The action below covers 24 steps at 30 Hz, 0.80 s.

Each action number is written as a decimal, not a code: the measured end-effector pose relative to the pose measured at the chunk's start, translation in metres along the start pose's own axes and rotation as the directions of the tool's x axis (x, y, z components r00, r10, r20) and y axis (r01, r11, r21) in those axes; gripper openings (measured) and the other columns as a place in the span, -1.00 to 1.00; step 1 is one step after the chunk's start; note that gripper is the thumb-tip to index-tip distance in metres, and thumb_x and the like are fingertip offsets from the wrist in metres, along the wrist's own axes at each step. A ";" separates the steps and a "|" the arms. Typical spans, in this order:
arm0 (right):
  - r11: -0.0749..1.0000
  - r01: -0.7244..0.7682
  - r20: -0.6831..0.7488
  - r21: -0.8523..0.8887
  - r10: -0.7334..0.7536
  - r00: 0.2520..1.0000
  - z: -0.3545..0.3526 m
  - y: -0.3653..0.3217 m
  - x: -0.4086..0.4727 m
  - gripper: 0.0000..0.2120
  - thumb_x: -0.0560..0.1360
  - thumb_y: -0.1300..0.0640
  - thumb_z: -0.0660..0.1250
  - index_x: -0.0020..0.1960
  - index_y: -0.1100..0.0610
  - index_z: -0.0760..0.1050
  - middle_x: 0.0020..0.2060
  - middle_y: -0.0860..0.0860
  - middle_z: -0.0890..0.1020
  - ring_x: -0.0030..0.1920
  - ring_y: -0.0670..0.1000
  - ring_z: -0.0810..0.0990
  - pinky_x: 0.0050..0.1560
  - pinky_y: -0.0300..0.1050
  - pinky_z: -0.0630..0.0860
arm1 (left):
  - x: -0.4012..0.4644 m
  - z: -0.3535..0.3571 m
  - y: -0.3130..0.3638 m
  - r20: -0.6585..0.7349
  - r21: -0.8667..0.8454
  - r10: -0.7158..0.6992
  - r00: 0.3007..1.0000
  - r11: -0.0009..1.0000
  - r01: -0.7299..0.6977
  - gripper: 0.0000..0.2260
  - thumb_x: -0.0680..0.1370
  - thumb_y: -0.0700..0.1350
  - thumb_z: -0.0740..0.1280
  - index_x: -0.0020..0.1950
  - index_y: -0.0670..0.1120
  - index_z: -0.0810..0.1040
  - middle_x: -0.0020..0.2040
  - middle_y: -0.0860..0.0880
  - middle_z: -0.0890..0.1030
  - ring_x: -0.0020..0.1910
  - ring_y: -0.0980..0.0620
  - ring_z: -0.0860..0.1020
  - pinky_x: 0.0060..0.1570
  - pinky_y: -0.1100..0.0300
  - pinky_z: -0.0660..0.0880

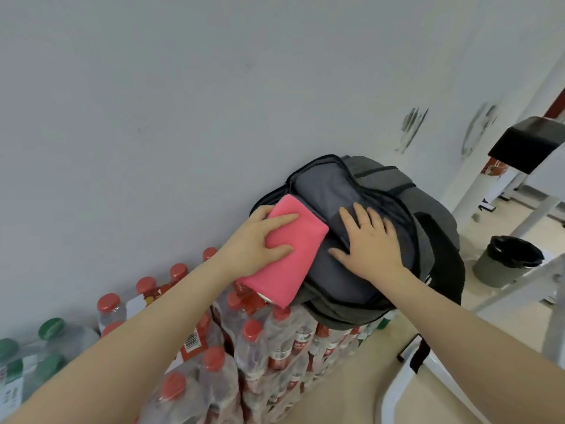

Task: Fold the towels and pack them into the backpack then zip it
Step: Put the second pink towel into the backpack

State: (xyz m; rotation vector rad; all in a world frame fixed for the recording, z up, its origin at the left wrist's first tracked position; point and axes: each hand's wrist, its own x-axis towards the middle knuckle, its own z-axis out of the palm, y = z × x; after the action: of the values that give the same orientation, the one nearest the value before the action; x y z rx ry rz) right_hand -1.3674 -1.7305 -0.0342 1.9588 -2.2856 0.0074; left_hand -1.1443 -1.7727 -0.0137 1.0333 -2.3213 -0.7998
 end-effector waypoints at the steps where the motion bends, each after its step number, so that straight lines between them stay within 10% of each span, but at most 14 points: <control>1: 1.000 0.004 0.010 -0.022 -0.003 1.000 0.005 0.002 0.004 -0.24 0.47 -0.20 0.23 0.51 0.06 -0.01 0.50 0.14 0.12 0.47 0.17 0.14 0.39 0.12 0.18 | 0.004 0.000 0.000 -0.006 -0.021 -0.009 1.000 1.000 0.009 -0.46 0.42 0.03 0.37 0.38 0.09 0.33 0.25 0.08 0.25 0.23 0.16 0.28 0.24 0.35 0.18; 5: 0.994 0.014 0.008 -0.110 -0.013 1.000 0.006 0.001 0.019 -0.26 0.31 0.00 0.49 0.38 0.24 0.33 0.19 0.26 0.53 0.03 0.25 0.57 -0.17 0.02 0.55 | 0.015 0.001 0.001 0.020 -0.071 -0.056 0.998 0.996 0.058 -0.52 0.39 0.13 0.35 0.30 0.18 0.38 0.23 0.07 0.30 0.19 0.13 0.35 0.24 0.27 0.28; 12: 0.997 0.079 -0.146 -0.009 -0.079 0.986 -0.029 0.033 0.034 -0.45 0.53 0.20 0.20 0.46 0.12 0.09 0.20 0.13 0.46 0.08 0.21 0.54 -0.16 -0.02 0.40 | 0.044 0.003 0.025 0.247 -0.461 -0.095 0.964 0.864 0.203 -0.68 0.47 -0.15 0.38 0.05 0.27 0.54 0.11 0.17 0.54 -0.12 0.25 0.59 -0.17 0.36 0.52; 19: 0.994 0.088 -0.146 0.069 -0.077 0.986 -0.053 0.051 0.043 -0.57 0.53 0.16 0.19 0.38 0.05 0.23 0.22 0.09 0.49 0.16 0.20 0.51 0.02 0.04 0.46 | 0.098 0.065 0.054 0.361 0.023 0.029 0.932 0.999 -0.039 -0.56 0.49 -0.12 0.36 0.36 0.01 0.40 0.25 -0.01 0.45 0.21 0.06 0.42 0.13 0.47 0.27; 24: 0.996 0.037 -0.186 0.086 -0.021 0.982 -0.051 0.052 0.037 -0.58 0.53 0.12 0.20 0.37 0.03 0.24 0.22 0.06 0.48 0.15 0.20 0.52 0.01 0.05 0.48 | 0.107 0.086 0.058 0.232 0.666 0.152 0.961 0.695 -0.271 -0.61 0.54 0.07 0.20 0.35 0.02 0.40 0.28 -0.14 0.42 0.22 -0.16 0.41 0.09 0.04 0.38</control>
State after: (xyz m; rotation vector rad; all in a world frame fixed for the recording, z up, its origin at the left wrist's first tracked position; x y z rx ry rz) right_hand -1.4188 -1.7542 0.0241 1.9421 -2.1724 0.2816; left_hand -1.2910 -1.7973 -0.0172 0.9584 -2.8988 0.1392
